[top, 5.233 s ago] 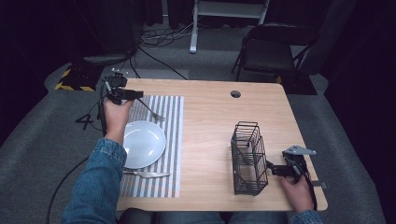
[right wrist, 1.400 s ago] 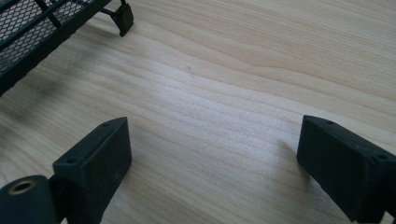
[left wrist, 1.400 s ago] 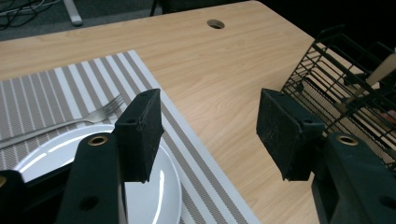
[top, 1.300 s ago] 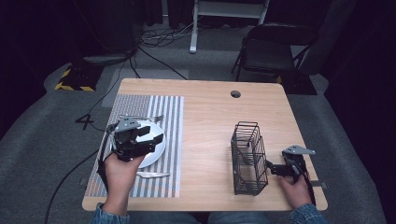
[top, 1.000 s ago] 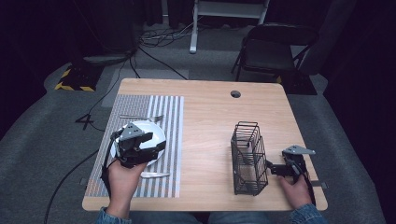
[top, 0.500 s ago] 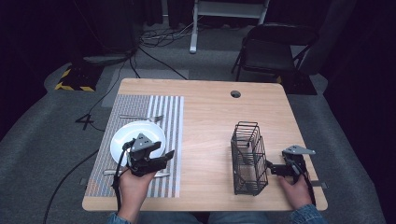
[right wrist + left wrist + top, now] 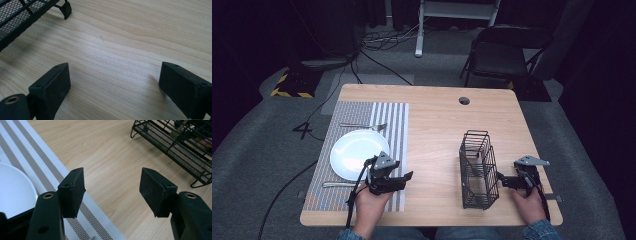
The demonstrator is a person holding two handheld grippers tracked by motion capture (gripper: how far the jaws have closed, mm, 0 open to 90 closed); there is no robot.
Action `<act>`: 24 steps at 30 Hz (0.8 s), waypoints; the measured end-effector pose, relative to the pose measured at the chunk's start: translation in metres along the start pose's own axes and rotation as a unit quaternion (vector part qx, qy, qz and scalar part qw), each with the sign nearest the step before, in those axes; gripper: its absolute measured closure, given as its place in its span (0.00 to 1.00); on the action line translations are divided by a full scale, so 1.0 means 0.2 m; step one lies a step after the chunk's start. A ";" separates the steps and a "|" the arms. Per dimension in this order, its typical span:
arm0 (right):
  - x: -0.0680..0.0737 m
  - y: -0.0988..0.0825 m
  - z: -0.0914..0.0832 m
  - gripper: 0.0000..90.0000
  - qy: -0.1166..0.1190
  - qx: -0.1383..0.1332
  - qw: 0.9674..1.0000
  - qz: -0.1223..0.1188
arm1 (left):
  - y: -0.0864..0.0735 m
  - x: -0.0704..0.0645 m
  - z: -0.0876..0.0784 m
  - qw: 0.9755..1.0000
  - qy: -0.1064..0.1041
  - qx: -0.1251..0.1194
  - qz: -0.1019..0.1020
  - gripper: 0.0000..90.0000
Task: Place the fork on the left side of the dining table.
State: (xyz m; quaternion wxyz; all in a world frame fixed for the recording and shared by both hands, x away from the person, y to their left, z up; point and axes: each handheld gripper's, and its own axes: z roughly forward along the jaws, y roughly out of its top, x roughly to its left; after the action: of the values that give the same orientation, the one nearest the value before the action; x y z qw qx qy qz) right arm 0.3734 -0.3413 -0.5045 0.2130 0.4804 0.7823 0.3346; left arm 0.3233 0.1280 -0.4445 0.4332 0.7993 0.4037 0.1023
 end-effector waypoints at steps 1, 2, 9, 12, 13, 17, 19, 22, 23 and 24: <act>0.00 0.00 0.00 0.11 0.000 0.000 1.000 0.000 | 0.00 -0.01 0.02 1.000 -0.004 0.004 0.002 0.41; 0.00 0.00 0.00 0.11 0.000 0.000 1.000 0.000 | -0.01 -0.01 0.03 1.000 -0.006 0.007 0.001 0.41; 0.00 0.00 0.00 0.11 0.000 0.000 1.000 0.000 | -0.03 -0.03 0.11 0.999 -0.011 0.036 0.019 0.41; 0.00 0.00 0.00 0.11 0.000 0.000 1.000 0.000 | -0.04 -0.03 0.15 0.998 -0.017 0.054 0.019 0.41; 0.00 0.00 0.00 0.11 0.000 0.000 1.000 0.000 | -0.05 -0.03 0.16 0.998 -0.017 0.058 0.021 0.41; 0.00 0.00 0.00 0.11 0.000 0.000 1.000 0.000 | -0.05 -0.05 0.18 0.997 -0.020 0.070 0.029 0.41; 0.00 0.00 0.00 0.11 0.000 0.000 1.000 0.000 | -0.05 -0.06 0.20 0.997 -0.020 0.072 0.031 0.41; 0.00 0.00 0.00 0.11 0.000 0.000 1.000 0.000 | -0.06 -0.09 0.22 0.996 -0.024 0.075 0.040 0.41; 0.00 0.00 0.00 0.11 0.000 0.000 1.000 0.000 | -0.06 -0.10 0.22 0.996 -0.026 0.076 0.047 0.41; 0.00 0.00 0.00 0.11 0.000 0.000 1.000 0.000 | -0.06 -0.12 0.24 0.995 -0.026 0.079 0.053 0.41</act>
State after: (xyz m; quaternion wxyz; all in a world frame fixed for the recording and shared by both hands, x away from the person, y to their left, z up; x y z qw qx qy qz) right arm 0.3734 -0.3413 -0.5045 0.2129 0.4805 0.7822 0.3346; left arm 0.3256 0.0855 -0.4781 0.3733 0.8537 0.3558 0.0720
